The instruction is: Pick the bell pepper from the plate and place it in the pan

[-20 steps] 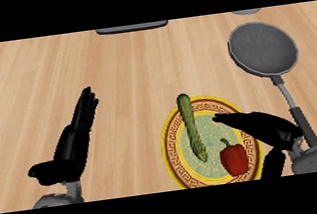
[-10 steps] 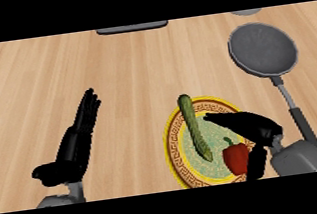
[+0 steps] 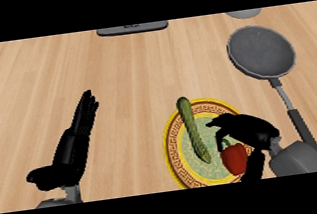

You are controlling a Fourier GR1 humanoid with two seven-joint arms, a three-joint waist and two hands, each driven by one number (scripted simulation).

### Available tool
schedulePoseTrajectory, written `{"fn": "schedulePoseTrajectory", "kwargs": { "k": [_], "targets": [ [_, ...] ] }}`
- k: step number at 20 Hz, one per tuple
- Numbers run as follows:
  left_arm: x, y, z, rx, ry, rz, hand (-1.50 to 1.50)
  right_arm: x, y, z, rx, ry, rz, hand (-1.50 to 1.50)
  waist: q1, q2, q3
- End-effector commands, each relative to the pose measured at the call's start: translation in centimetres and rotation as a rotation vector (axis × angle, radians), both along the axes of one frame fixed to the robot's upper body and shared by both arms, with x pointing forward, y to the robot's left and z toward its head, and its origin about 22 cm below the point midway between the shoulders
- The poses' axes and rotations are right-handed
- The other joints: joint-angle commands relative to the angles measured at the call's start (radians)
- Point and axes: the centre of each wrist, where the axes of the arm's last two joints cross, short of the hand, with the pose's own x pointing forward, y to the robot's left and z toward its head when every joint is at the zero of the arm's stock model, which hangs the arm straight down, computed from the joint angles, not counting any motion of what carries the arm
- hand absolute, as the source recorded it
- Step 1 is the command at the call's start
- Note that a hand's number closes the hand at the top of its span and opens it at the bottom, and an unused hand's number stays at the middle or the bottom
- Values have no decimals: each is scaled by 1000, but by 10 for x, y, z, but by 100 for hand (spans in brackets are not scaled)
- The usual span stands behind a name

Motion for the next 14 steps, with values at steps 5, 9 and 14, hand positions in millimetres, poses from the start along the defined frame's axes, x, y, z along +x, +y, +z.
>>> {"fn": "schedulePoseTrajectory", "kwargs": {
  "k": [5, 9, 14],
  "targets": [
    [-2, 9, -5, 0, 6, -10, 0, -12, 11, -19, 12, -37, 4, 150, -2, 19, 15],
    [9, -3, 6, -9, 12, -3, 0, -9, -3, -27, 45, -133, -29, 150, -2, 19, 16],
    [6, -1, -5, 4, -11, 5, 0, 34, 63, 18, 25, -282, -516, 150, 11, 22, 14]
  ]
}}
